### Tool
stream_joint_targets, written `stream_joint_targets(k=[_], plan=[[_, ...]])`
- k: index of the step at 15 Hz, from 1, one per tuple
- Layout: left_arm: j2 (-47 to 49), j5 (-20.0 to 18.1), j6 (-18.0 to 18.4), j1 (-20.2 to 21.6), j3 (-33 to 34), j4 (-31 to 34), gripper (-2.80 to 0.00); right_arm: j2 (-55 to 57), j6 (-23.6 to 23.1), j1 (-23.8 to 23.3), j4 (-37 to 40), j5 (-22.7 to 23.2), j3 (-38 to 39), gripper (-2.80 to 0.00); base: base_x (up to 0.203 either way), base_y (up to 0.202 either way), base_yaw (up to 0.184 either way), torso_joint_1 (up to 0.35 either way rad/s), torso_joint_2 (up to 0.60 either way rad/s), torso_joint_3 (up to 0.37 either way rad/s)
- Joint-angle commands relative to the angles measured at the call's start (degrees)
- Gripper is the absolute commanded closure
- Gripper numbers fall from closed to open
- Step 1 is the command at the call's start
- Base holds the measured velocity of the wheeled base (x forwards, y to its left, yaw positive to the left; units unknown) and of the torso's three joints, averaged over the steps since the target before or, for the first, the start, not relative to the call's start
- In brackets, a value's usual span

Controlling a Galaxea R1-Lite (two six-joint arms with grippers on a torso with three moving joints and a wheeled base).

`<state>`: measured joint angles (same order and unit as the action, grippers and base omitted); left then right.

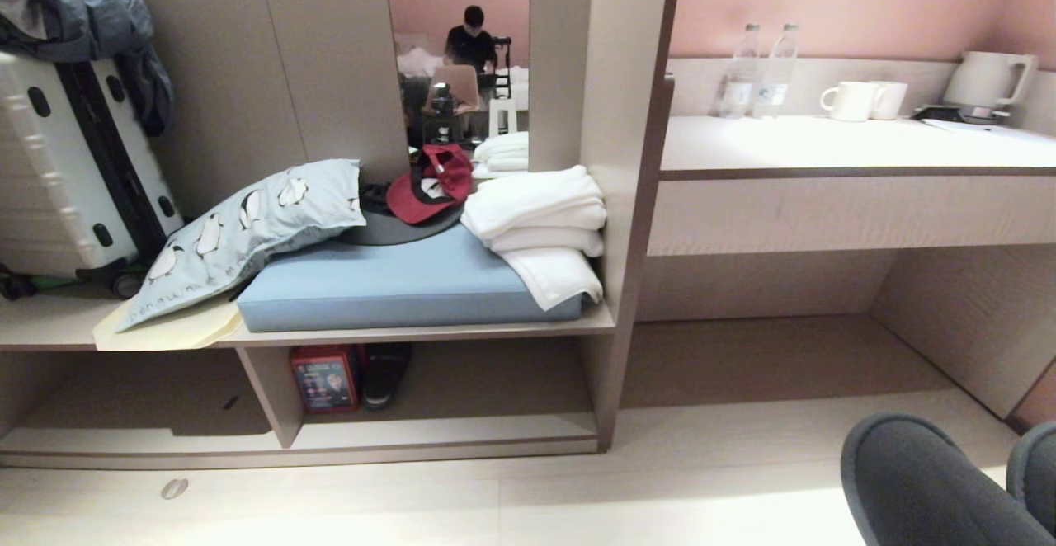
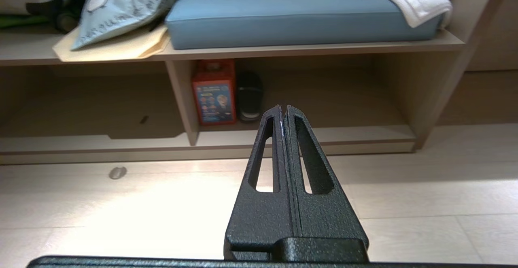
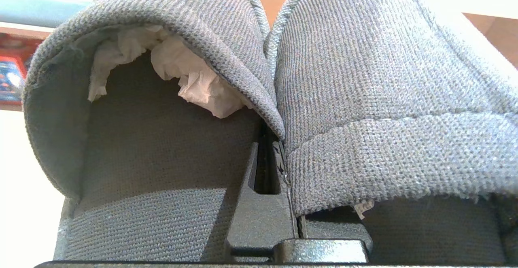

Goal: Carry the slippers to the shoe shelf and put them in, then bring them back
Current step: Place the slippers on the floor

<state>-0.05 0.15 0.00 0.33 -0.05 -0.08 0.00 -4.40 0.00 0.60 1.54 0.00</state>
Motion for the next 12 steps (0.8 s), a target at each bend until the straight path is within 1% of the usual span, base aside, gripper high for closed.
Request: stream_joint_targets(k=[1,12], plan=[[0.05,0.02,0.0,0.02,0.0,-0.01,0.0,0.0,-0.08,0.0,0.02,0.05,0.0,0.0,0.0,-0.198,0.003,0.001,0.0,0.004],[0.05,0.02,0.02,0.02,0.04,-0.01,0.0,0.09,-0.08,0.0,0.02,0.05,0.09,0.0,0.0,-0.198,0.002,0.001,0.0,0.002]])
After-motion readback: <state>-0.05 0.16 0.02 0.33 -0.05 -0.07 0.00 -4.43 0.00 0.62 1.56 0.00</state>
